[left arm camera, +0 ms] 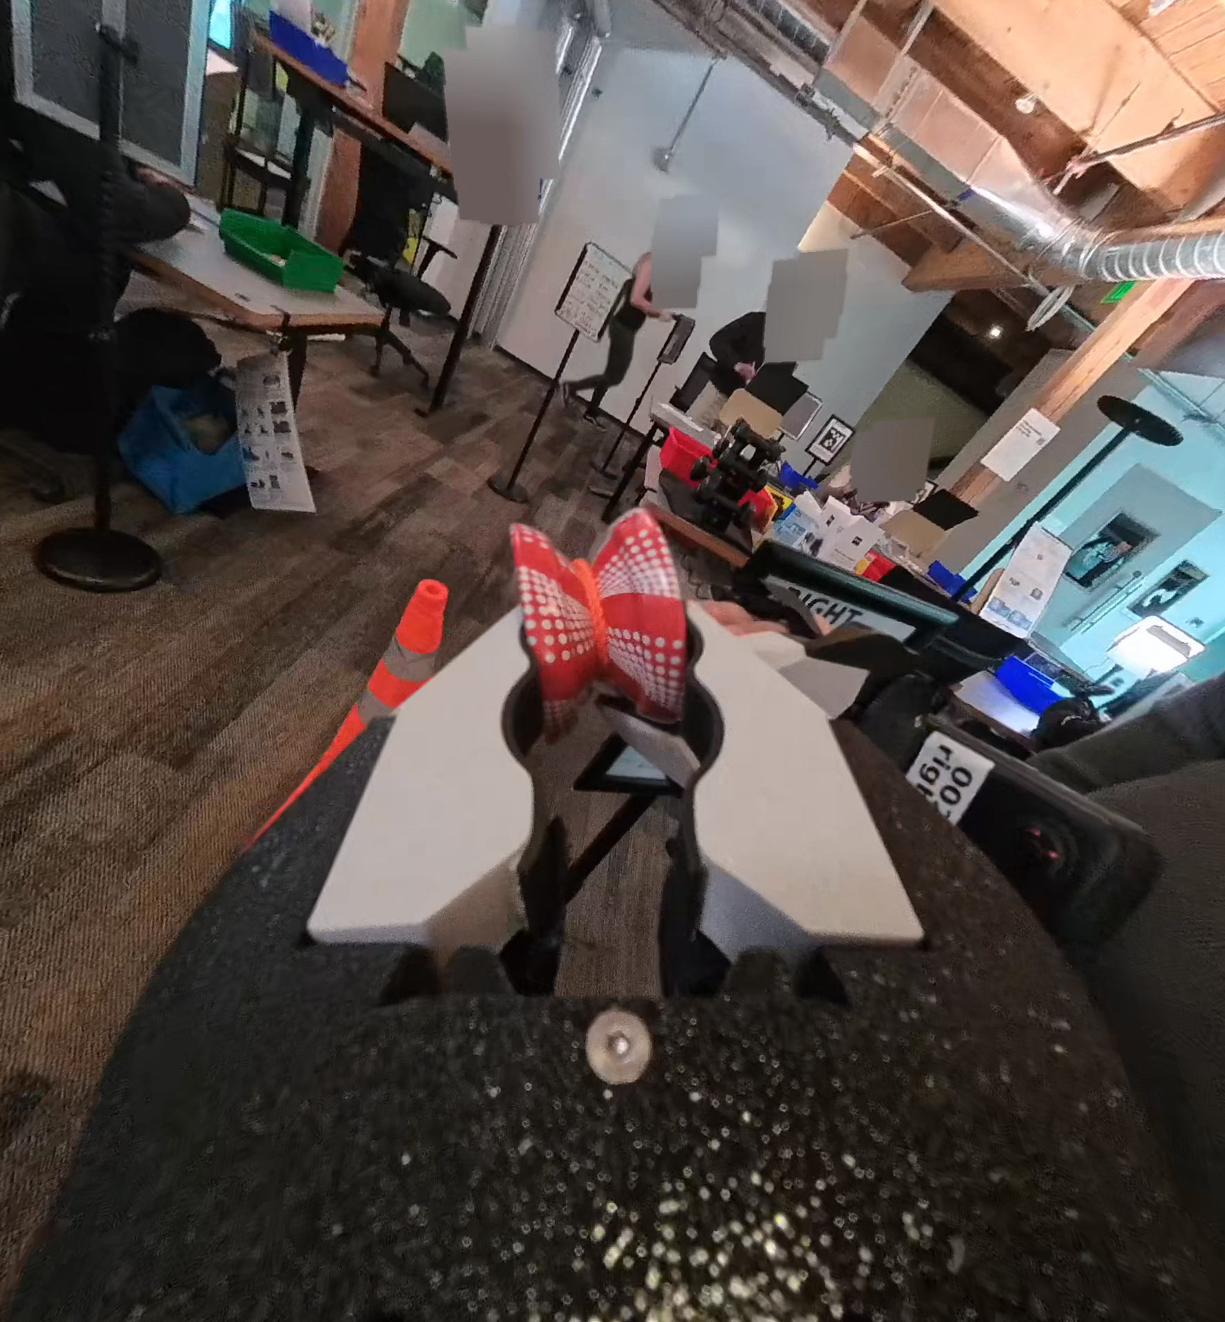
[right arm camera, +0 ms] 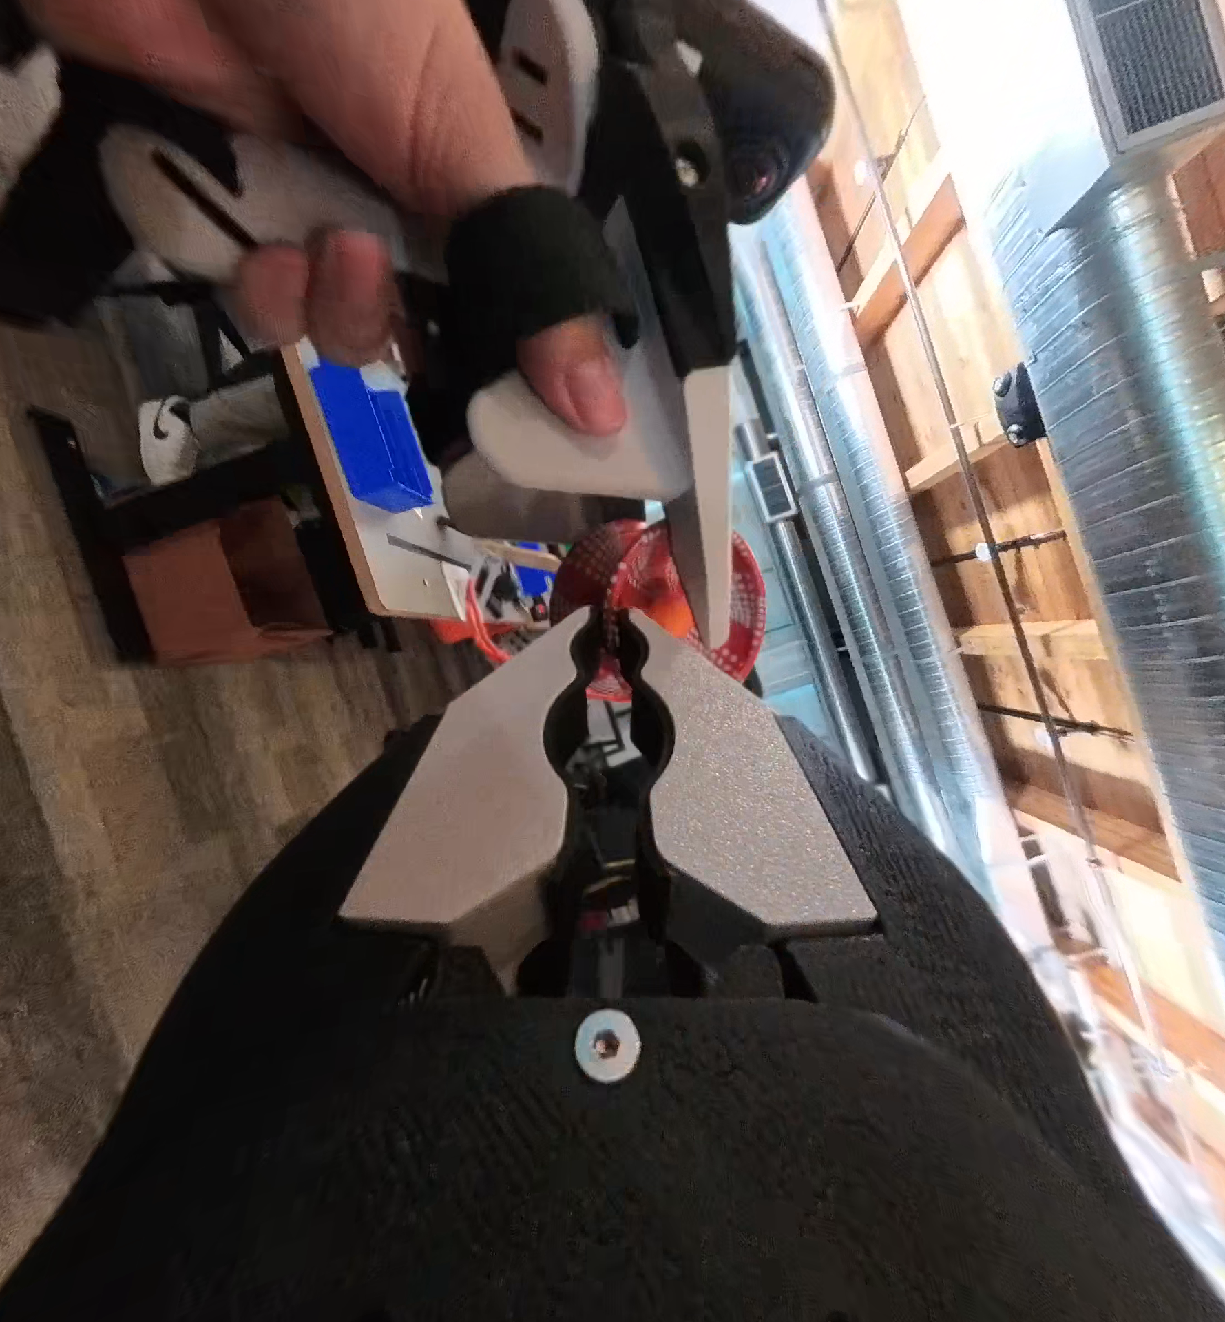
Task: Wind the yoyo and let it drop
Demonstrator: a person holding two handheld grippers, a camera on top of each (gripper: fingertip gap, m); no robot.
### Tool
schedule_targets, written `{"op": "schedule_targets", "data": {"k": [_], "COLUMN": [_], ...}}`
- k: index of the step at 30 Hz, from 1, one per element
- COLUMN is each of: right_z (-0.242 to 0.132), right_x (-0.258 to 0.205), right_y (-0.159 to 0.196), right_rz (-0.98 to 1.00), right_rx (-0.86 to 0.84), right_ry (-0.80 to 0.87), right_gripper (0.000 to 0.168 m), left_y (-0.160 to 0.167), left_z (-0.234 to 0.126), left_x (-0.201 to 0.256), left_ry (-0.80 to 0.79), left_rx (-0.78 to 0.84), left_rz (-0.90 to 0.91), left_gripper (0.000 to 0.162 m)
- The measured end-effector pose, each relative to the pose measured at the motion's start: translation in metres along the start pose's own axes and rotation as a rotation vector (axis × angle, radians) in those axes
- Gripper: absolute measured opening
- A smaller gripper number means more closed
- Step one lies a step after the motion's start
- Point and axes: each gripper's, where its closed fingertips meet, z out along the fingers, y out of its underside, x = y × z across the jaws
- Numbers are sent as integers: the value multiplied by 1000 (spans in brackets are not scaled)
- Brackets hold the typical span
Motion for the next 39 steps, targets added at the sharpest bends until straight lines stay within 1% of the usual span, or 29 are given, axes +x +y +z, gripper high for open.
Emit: {"op": "schedule_targets", "data": {"k": [1, 3, 5, 6, 9, 10, 11, 12, 16, 18, 23, 26, 28, 34, 39], "right_z": [-1, -7, -14, -16, -14, -15, -17, -17, -7, -3, 1, 0, 1, 4, 6], "right_x": [2, 8, 23, 31, 44, 51, 57, 59, 46, 42, 35, 37, 33, 28, 35], "right_y": [-4, -13, -13, -10, -1, -3, -4, -5, -20, -22, -20, -18, -17, -17, -13], "right_rz": [68, 260, 527, 677, 1103, 1235, 1330, 1379, 1364, 1386, 1392, 1386, 1376, 1281, 1197], "right_rx": [37, 126, 211, 249, 326, 387, 439, 460, 450, 443, 414, 407, 392, 339, 288], "right_ry": [-2, -20, -6, -9, -38, -36, -27, -21, -101, -137, -161, -141, -159, -168, -95], "right_gripper": [4, 26, 41, 45, 44, 43, 43, 42, 37, 30, 10, 11, 0, 0, 0], "left_y": [-3, -9, -19, -25, -41, -46, -47, -47, -46, -45, -44, -43, -42, -42, -42], "left_z": [-2, -9, -19, -23, -38, -42, -44, -45, -47, -45, -45, -46, -51, -56, -63], "left_x": [-1, 3, 14, 21, 47, 51, 52, 52, 55, 56, 55, 53, 48, 47, 47], "left_ry": [-2, 26, 107, 162, 343, 377, 397, 404, 449, 447, 436, 421, 423, 410, 397], "left_rx": [26, 68, 129, 158, 267, 304, 317, 321, 341, 334, 327, 333, 341, 357, 368], "left_rz": [12, 56, 68, 75, 112, 102, 90, 85, 64, 68, 78, 79, 70, 70, 75], "left_gripper": [32, 32, 31, 31, 32, 32, 31, 31, 32, 32, 31, 31, 31, 31, 31]}}
